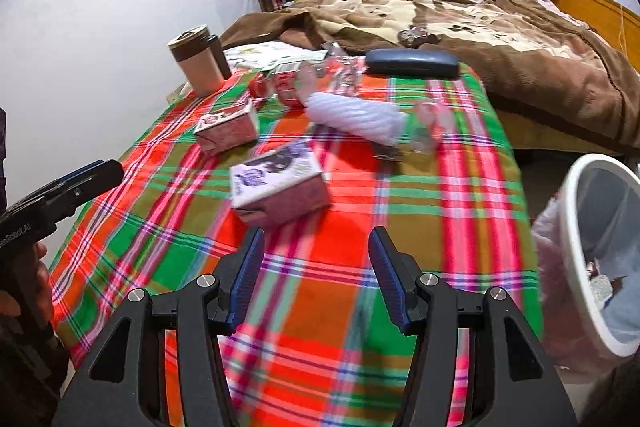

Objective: Collect trash
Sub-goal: 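Move both grippers back over the bed toward the juice cartons, then grasp the purple juice carton with the right gripper while the left gripper grasps the red juice carton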

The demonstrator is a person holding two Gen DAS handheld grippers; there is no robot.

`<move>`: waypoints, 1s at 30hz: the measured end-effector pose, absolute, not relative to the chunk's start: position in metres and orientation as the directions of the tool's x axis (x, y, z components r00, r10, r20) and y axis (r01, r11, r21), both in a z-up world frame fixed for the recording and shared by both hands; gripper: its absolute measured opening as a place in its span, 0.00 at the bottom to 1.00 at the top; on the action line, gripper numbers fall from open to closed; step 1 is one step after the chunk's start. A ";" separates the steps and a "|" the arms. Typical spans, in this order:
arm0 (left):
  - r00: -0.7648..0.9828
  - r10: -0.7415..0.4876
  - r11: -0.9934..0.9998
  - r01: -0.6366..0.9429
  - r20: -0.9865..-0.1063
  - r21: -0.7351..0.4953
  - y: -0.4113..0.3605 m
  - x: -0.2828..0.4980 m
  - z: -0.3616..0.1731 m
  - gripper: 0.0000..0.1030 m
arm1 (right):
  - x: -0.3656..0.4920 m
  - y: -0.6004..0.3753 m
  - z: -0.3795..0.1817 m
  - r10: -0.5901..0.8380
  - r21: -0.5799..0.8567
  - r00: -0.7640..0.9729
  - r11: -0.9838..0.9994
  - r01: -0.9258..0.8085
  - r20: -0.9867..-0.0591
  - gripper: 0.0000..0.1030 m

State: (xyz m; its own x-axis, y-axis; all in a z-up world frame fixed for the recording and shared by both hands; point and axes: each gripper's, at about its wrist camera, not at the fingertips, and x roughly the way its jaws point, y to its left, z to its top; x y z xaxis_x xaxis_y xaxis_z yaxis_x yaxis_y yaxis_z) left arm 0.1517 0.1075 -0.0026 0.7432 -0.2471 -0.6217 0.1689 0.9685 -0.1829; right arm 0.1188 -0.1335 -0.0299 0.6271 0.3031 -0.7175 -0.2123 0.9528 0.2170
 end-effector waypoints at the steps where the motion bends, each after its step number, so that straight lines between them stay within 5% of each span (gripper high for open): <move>1: 0.744 -0.250 0.968 0.170 -0.620 -0.186 0.110 0.154 -0.002 0.71 | 0.121 -0.129 -0.031 0.307 0.219 0.622 0.951 -0.216 -0.720 0.56; 8: 0.724 -0.259 0.966 0.188 -0.640 -0.177 0.123 0.173 -0.006 0.71 | 0.148 -0.096 -0.041 0.317 0.259 0.588 0.948 -0.183 -0.744 0.58; 22: 0.678 -0.295 0.954 0.253 -0.673 -0.163 0.123 0.220 -0.016 0.71 | 0.162 -0.141 -0.046 0.054 0.149 0.619 0.984 0.102 -0.783 0.58; 30: 0.643 -0.326 0.934 0.332 -0.693 -0.132 0.111 0.264 -0.026 0.71 | 0.151 -0.126 -0.030 0.138 0.167 0.658 0.986 -0.018 -0.740 0.58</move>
State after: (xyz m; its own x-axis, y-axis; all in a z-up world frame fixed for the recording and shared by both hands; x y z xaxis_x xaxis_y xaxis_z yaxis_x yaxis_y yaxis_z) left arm 0.2639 0.1115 -0.0260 0.6426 -0.3263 -0.6932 0.3316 0.9341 -0.1323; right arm 0.1512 -0.1258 -0.0297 0.6584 0.1379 -0.7399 -0.0183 0.9857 0.1674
